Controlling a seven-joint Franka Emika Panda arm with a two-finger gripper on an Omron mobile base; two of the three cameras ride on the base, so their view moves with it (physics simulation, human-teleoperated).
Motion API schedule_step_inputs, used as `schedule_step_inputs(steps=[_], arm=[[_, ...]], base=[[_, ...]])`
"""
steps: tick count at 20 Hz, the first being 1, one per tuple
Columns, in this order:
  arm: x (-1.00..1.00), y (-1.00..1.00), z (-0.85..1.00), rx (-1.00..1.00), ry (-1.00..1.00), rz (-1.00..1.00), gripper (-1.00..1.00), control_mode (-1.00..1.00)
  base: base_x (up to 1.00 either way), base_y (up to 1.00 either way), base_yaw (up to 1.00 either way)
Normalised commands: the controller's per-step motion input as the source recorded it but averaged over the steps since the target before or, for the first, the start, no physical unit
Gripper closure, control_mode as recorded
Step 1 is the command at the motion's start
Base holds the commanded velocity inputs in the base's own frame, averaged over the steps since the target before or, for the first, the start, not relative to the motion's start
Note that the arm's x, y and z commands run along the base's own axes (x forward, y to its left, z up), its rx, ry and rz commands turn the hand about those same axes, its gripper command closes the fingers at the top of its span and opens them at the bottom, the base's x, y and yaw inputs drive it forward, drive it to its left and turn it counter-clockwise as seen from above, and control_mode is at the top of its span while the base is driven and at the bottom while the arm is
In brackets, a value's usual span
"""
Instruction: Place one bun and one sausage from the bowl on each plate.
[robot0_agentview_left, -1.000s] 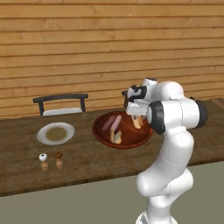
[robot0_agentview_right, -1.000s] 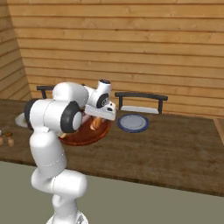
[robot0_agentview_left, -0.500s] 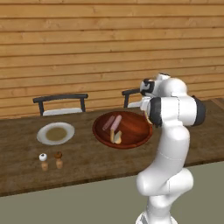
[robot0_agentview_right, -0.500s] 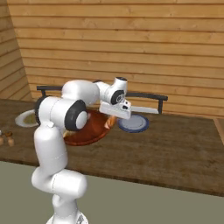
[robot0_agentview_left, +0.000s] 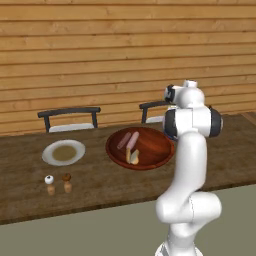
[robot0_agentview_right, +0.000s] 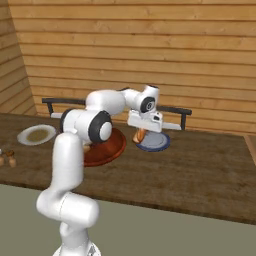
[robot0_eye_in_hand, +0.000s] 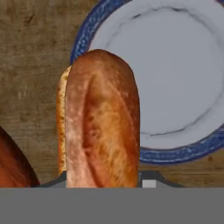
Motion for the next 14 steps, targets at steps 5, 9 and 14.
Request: schedule_step_inputs(steps=[5, 9, 14], arm=[[0.55, -0.06, -0.30, -0.01, 0.07, 0.00, 1.00, -1.00], [0.17, 0.01, -0.54, -0.04, 0.09, 0.00, 1.00, -1.00], [-0.03, 0.04, -0.13, -0.01, 0.04, 0.00, -1.00, -1.00]], base=[[0.00, 0.00, 0.00], [0.00, 0.00, 0.00], [0.00, 0.00, 0.00]])
